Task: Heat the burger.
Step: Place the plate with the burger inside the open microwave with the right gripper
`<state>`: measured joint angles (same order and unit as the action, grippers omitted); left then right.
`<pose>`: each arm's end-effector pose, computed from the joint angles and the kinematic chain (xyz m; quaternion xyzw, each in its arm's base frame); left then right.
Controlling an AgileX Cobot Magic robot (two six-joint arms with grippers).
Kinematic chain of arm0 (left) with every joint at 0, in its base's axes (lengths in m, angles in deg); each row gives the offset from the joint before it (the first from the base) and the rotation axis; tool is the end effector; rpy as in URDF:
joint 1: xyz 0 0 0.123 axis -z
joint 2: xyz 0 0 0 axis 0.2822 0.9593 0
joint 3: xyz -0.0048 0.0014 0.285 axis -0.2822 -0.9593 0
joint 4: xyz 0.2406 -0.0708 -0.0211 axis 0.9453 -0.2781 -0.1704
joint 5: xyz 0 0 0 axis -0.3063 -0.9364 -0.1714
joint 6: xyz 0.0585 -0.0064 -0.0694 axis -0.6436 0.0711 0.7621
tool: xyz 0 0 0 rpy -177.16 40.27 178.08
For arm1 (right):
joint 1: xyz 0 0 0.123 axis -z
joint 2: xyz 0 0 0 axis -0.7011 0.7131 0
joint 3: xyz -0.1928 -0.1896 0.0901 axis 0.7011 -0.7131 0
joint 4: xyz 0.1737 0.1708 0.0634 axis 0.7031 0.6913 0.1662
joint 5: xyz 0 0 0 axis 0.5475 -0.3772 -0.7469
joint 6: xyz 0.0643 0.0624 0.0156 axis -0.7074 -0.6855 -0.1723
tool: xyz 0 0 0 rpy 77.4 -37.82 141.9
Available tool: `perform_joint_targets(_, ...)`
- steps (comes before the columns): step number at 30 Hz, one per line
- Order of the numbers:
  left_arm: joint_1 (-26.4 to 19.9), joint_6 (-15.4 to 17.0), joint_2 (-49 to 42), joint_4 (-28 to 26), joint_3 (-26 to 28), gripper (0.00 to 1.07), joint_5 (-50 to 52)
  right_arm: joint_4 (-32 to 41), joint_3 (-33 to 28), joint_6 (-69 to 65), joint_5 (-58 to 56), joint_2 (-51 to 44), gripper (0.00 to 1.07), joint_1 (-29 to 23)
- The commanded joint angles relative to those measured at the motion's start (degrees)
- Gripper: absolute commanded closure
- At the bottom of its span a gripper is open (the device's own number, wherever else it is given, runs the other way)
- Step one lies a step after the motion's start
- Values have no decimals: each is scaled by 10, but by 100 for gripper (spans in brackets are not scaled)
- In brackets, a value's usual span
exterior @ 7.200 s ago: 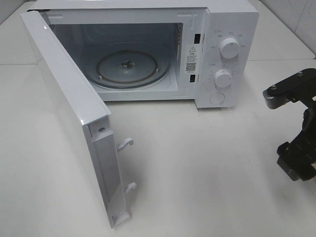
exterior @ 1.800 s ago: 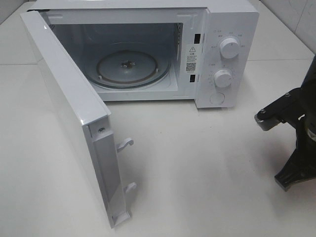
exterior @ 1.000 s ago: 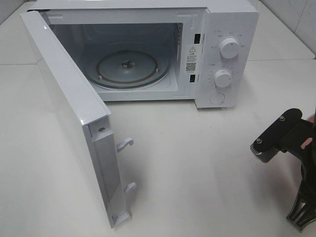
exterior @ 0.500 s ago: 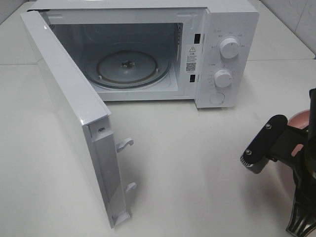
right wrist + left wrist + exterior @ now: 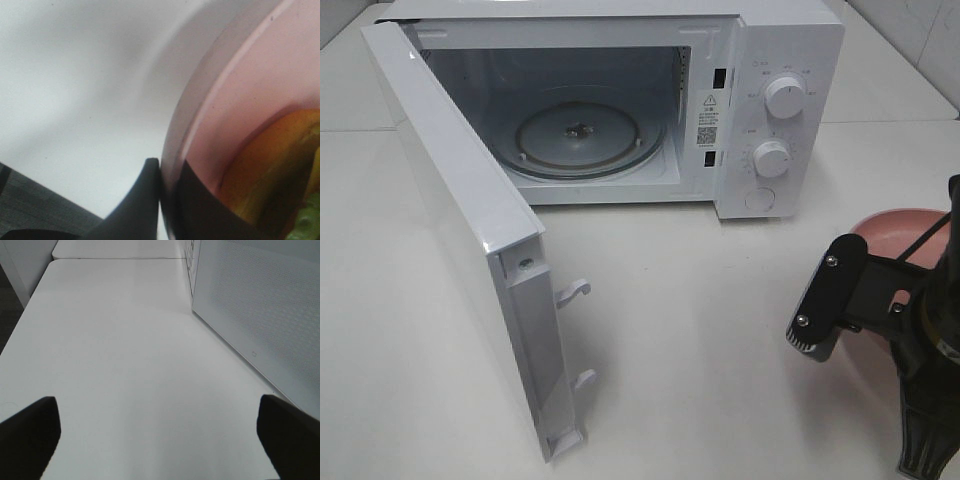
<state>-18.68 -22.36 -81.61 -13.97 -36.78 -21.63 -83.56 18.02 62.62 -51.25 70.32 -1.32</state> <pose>-0.0090 -0.0059 0.2798 0.0125 0.8535 -0.0074 0.5209 0.1648 0.1127 0.1722 -0.4286 0.8752 -0.2052 0.0908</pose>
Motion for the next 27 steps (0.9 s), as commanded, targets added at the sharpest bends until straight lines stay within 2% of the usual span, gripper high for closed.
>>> perform_joint_targets(1, -1, 1, -7, -1, 1, 6, 10, -47, -1, 25, -1, -3, 107, -1)
perform_joint_targets(27, -1, 1, -7, -1, 1, 6, 10, -127, -1, 151, 102, -3, 107, -1)
